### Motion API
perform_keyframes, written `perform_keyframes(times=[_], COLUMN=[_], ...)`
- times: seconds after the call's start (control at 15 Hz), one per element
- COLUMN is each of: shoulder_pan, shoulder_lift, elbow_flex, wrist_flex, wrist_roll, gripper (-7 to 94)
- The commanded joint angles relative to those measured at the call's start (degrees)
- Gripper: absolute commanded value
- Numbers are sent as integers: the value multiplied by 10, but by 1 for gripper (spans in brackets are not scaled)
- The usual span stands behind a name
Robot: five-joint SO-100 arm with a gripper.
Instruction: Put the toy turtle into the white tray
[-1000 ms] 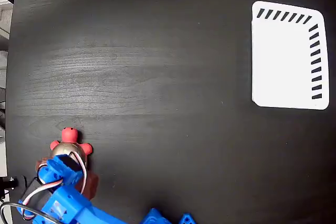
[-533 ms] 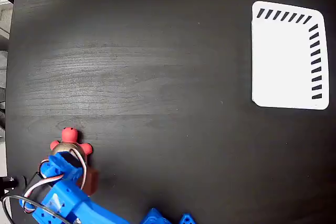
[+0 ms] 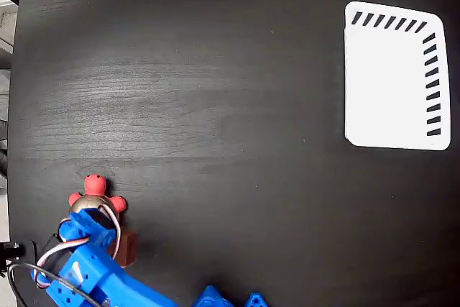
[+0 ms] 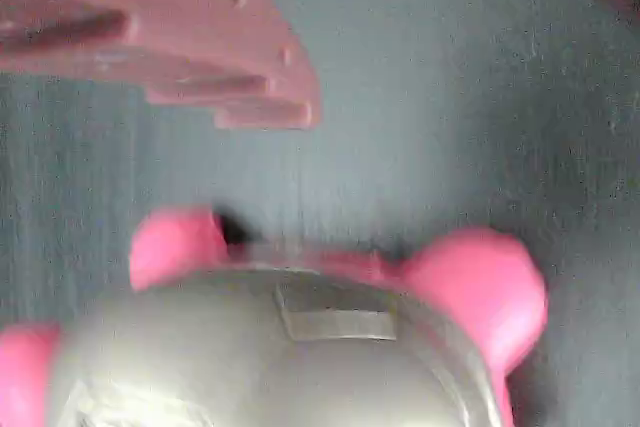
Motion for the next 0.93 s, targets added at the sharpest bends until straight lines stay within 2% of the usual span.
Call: perform_keyframes(times=[0.0,0.67,0.87], shoulder_pan=[-10,-7,-11], shoulder_lift=[7,-25,-34], elbow_flex=[-2,4,3], wrist_flex=[0,-37,-47], wrist_roll=[-11,-20,-19], gripper=[64,62,50])
